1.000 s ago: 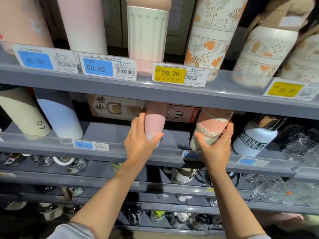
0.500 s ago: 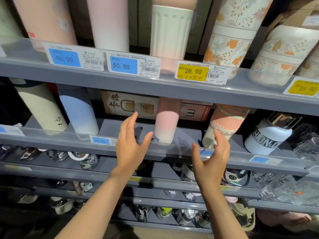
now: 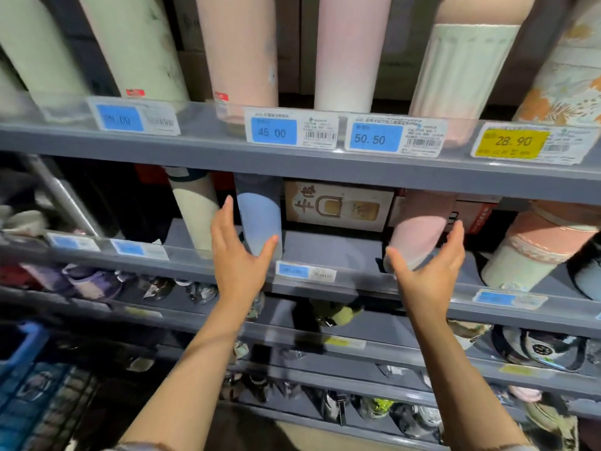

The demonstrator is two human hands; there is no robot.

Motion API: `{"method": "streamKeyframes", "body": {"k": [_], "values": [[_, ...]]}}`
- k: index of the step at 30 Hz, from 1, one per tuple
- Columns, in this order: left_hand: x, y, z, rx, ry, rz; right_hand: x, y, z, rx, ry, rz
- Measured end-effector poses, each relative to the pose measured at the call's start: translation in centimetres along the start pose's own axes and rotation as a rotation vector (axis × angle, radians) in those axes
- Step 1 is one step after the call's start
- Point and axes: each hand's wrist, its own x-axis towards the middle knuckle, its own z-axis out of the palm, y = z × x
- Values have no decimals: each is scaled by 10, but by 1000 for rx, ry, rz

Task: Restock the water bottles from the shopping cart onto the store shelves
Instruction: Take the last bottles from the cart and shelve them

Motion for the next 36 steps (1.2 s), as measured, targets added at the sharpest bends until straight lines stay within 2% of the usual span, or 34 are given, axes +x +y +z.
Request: {"method": "streamKeyframes", "body": {"k": [5, 12, 20, 24, 30, 32, 34, 36], "values": [[11, -7, 13, 30, -17, -3, 8, 5, 4, -83, -22, 69], [8, 2, 24, 72, -44, 14, 17, 15, 1, -150, -61, 63], [-13, 45, 60, 27, -226, -48, 19, 18, -2, -142, -75, 34], [-25, 62, 71, 24, -221, -1, 19, 19, -5, -146, -74, 7], [-27, 53, 72, -21, -211, 24, 19, 21, -13, -197, -68, -23], [-31, 52, 73, -20, -220, -8, 18, 19, -14, -215, -72, -36], [-34, 47, 75, 48, -207, -43, 17, 17, -16, -244, -89, -34], [-37, 36, 75, 230, -166, -7, 16, 19, -21, -282, -111, -41]]}}
